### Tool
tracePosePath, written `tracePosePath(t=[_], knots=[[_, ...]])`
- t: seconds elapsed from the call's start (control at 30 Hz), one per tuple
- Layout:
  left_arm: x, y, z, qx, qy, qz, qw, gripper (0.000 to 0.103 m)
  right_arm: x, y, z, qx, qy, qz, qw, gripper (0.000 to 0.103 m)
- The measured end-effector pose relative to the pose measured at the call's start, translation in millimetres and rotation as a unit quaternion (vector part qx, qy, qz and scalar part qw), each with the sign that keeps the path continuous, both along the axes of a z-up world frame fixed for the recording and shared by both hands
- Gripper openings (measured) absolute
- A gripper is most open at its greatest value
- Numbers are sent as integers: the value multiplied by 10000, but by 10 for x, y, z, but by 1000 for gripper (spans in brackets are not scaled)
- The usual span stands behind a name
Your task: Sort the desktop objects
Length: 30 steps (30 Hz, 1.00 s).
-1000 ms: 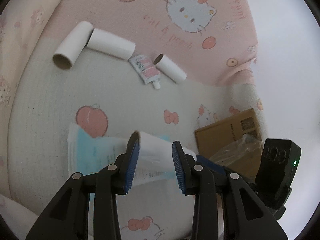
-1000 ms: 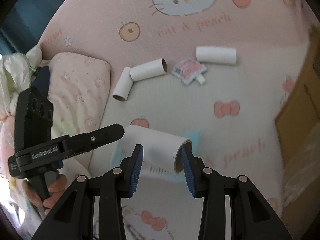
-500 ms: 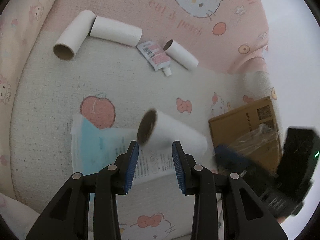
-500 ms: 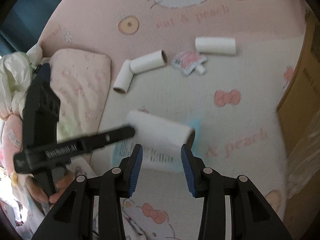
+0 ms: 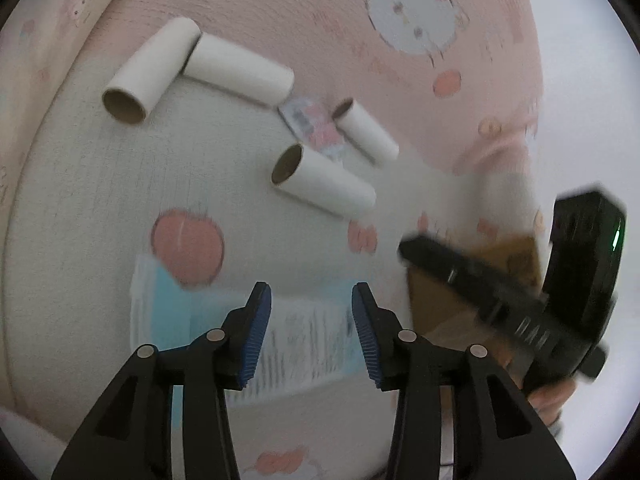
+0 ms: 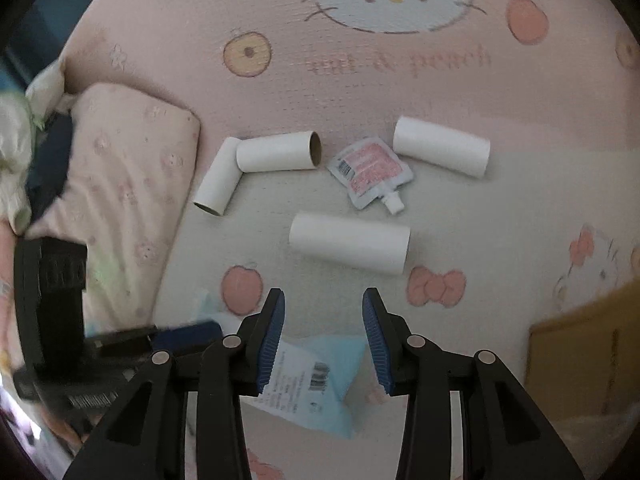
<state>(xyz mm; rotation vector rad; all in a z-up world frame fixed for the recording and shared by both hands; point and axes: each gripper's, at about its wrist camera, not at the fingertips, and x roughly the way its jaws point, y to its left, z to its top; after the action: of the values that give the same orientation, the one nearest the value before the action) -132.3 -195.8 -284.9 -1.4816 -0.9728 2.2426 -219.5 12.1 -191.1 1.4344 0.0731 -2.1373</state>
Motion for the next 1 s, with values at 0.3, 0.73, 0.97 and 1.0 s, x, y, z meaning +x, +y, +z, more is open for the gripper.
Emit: tracePosePath(t=[0.3,0.73,0.97,1.0], knots=[[-390,-175,-197,679,-177,573,9959,50,-298,-37,-181,392,-31,-46,9992,47],[-836,-69,-376,927,-302,704,9927,54,-907,-152,-356,403,-84,-151,9990,52],[-935,-195,-633,1862,-563,1108,9746,54,-1176,-124,-455,16,-521,-402,9978,24],[-928,-219,-629,1864,-529,1169,9741,54,-1192,-131,-466,51,-548,-414,9976,19]])
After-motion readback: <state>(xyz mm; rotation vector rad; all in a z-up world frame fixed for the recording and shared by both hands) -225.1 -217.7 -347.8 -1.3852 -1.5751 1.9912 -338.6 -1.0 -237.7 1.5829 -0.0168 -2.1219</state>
